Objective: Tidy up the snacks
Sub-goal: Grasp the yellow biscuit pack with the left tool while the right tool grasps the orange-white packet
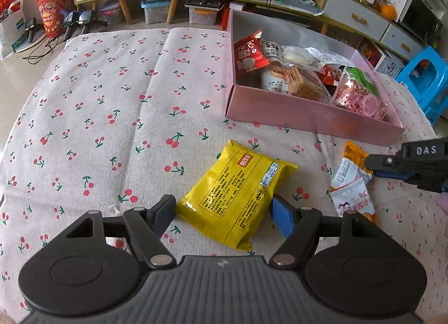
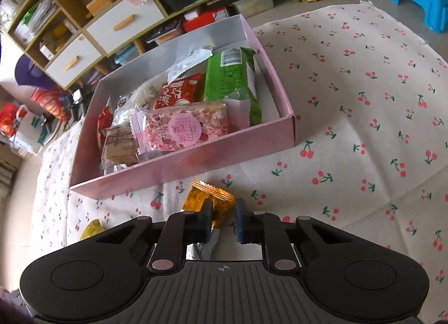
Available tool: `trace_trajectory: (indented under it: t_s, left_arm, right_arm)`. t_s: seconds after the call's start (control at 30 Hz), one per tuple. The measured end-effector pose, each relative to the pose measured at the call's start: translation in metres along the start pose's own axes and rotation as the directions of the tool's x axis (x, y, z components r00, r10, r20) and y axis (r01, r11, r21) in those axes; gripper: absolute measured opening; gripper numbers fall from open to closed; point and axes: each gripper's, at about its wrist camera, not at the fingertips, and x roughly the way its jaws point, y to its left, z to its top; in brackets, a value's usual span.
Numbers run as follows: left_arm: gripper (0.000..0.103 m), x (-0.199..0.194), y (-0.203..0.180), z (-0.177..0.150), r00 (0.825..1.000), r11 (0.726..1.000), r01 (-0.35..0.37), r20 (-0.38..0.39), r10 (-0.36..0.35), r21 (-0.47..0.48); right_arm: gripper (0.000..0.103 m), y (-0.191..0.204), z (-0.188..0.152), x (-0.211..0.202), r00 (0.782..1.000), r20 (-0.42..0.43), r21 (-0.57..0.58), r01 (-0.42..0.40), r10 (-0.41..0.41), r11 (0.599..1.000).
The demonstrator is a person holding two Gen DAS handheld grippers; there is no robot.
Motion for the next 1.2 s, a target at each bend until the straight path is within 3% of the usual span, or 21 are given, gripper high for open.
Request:
trace_trajectory:
  t_s: [0.23, 0.47, 0.67, 0.8, 0.93, 1.07, 1.2]
  left_arm:
    - [0.070, 0.001, 0.007, 0.004, 1.000, 0.998, 0.021, -0.005, -0.021, -0.054]
    - [0.070, -0.002, 0.021, 0.004, 1.000, 0.995, -0.010, 0.004, 0.010, -0.096]
    - [0.070, -0.003, 0.031, 0.004, 1.000, 0.993, -0.018, 0.001, 0.018, -0.119]
    - [0.070, -0.004, 0.031, 0.003, 1.000, 0.993, -0.019, 0.001, 0.019, -0.114]
    - [0.070, -0.005, 0.028, 0.004, 1.000, 0.994, -0.009, 0.002, 0.009, -0.110]
    - [0.070, -0.007, 0.026, 0.006, 1.000, 0.993, 0.008, 0.007, -0.007, -0.114]
    - [0.069, -0.010, 0.024, 0.009, 0.999, 0.991, 0.036, 0.020, -0.033, -0.126]
  right_arm:
    - [0.031, -0.003, 0.001, -0.002, 0.997, -0.048, 0.092, -0.048, 0.052, 0.995]
    - [0.059, 0.031, -0.010, 0.008, 0.999, -0.005, 0.029, 0.037, -0.037, 0.999]
    - [0.059, 0.057, -0.029, 0.016, 0.986, 0.085, -0.129, 0.152, -0.142, 0.980]
    - [0.046, 0.068, -0.040, 0.019, 0.975, 0.127, -0.286, 0.210, -0.180, 0.935]
    - [0.039, 0.056, -0.033, 0.014, 0.989, 0.092, -0.268, 0.136, -0.115, 0.954]
    - [0.039, 0.029, -0.019, 0.005, 0.999, 0.033, -0.133, 0.017, -0.012, 0.991]
    - [0.039, 0.005, -0.010, -0.007, 0.998, 0.015, -0.011, -0.065, 0.065, 0.998]
